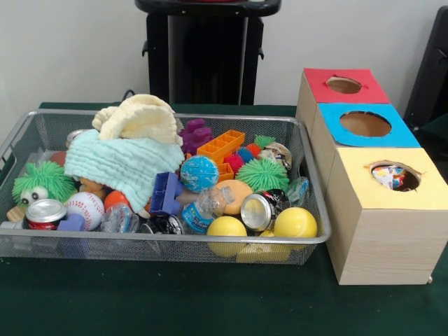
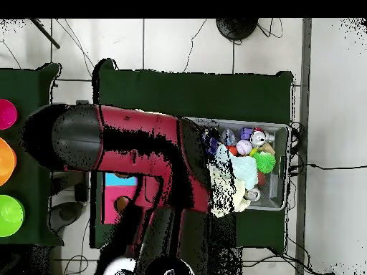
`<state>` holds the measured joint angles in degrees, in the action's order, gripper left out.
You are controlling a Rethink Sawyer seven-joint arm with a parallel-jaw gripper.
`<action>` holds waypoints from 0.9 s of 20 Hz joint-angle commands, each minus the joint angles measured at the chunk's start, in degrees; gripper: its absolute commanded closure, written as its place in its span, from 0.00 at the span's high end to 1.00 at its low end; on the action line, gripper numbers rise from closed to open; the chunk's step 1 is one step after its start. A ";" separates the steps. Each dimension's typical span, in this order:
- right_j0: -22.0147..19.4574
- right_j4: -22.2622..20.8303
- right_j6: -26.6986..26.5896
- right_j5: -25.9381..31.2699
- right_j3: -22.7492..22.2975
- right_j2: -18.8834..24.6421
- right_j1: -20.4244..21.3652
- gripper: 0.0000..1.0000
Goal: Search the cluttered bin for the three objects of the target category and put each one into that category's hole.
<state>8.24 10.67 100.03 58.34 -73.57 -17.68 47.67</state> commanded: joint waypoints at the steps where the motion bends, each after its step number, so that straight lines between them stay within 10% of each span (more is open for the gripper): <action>1: -8.32 -2.68 -15.37 1.38 -10.28 5.67 7.54 0.00; 13: -16.25 -3.70 -16.16 0.17 -16.96 11.13 11.28 0.00; 14: -16.68 -4.09 -14.90 0.34 -17.40 11.59 11.78 1.00; 18: -16.22 -2.91 -11.20 -1.56 -19.12 10.86 13.21 1.00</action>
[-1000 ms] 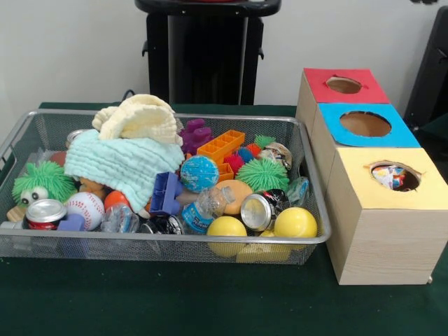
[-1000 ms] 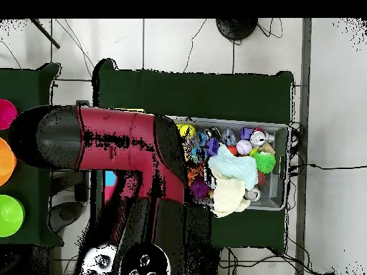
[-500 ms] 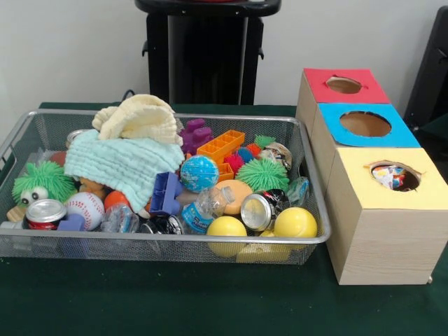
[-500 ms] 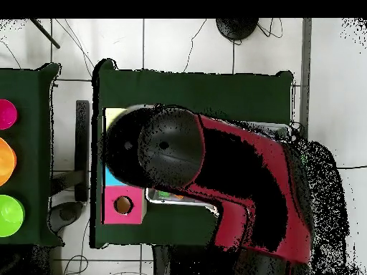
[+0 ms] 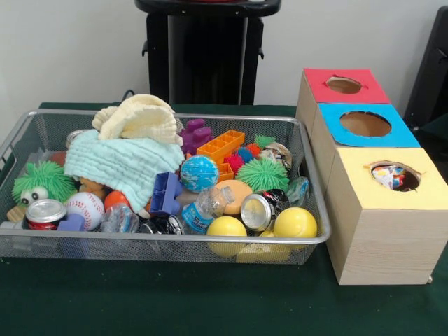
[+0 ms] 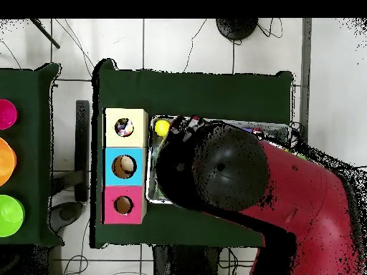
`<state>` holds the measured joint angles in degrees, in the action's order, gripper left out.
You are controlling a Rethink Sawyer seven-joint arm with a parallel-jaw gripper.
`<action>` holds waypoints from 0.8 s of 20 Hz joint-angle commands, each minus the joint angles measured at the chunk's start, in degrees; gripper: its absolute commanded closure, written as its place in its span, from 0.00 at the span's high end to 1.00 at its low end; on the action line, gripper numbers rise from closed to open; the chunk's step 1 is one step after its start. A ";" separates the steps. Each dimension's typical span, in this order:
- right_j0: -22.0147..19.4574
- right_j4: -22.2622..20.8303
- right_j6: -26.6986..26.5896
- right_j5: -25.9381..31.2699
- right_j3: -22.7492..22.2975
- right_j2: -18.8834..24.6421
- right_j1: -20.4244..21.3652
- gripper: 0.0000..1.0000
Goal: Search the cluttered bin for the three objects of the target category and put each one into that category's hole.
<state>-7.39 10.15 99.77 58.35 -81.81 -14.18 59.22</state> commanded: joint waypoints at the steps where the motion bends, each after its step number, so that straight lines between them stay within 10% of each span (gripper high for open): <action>1: -0.65 -3.56 -11.75 -1.04 -10.03 7.63 1.41 1.00; 16: -3.43 -5.39 -10.52 -10.55 -15.73 10.85 3.36 1.00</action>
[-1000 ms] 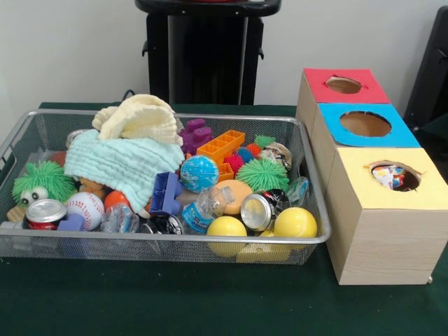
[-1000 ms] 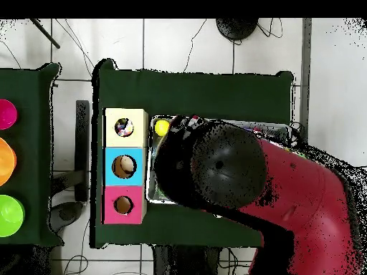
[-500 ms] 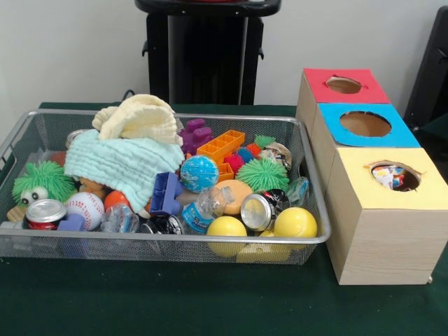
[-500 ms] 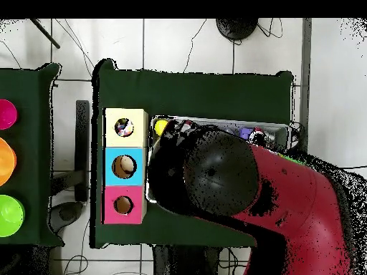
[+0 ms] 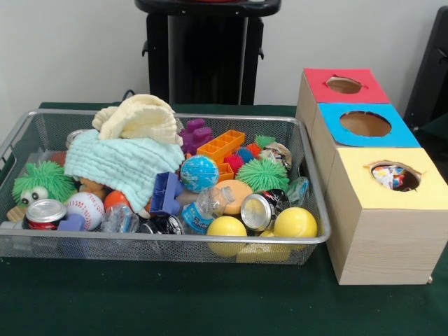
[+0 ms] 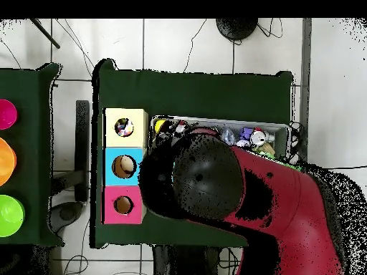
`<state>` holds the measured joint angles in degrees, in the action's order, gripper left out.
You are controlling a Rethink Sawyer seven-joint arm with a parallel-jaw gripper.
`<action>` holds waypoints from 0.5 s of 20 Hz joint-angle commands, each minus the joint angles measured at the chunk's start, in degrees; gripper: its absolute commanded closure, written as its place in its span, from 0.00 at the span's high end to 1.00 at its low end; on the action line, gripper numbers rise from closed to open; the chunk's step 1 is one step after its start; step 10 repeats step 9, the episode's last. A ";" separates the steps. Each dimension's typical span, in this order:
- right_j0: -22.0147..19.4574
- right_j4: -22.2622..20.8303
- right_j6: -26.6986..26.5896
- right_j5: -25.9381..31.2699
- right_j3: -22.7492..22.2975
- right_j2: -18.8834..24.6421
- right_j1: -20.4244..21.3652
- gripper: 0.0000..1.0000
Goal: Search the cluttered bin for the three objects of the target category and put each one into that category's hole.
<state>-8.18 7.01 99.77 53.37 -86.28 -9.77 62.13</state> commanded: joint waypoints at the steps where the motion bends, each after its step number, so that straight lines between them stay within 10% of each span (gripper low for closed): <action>1: -2.89 -2.29 -10.38 -5.51 -11.25 6.72 0.48 1.00; 10: -3.74 -4.00 -9.70 -3.59 -9.50 8.24 0.16 1.00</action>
